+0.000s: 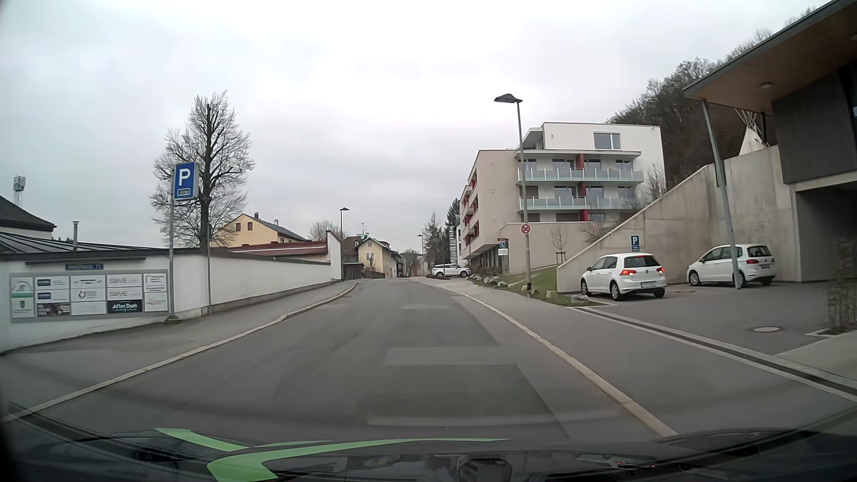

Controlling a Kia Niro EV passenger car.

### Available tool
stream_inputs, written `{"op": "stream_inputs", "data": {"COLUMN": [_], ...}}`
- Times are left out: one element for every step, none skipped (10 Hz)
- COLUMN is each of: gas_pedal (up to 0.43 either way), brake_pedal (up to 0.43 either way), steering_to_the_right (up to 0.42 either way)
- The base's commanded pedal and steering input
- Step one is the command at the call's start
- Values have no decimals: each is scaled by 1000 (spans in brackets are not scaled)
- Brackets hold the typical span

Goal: Follow the waypoints while adhering to traffic rules and regulations

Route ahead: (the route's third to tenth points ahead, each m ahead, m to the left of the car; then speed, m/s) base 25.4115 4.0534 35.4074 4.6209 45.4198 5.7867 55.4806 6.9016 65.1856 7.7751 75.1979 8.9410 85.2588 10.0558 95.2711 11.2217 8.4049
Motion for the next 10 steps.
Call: {"op": "stream_inputs", "data": {"gas_pedal": [0, 0, 0, 0, 8, 150, 150, 150, 150, 150], "brake_pedal": [0, 0, 0, 0, 0, 0, 0, 0, 0, 0], "steering_to_the_right": [-4, -5, -6, -7, -7, -8, -8, -8, -9, -10]}}
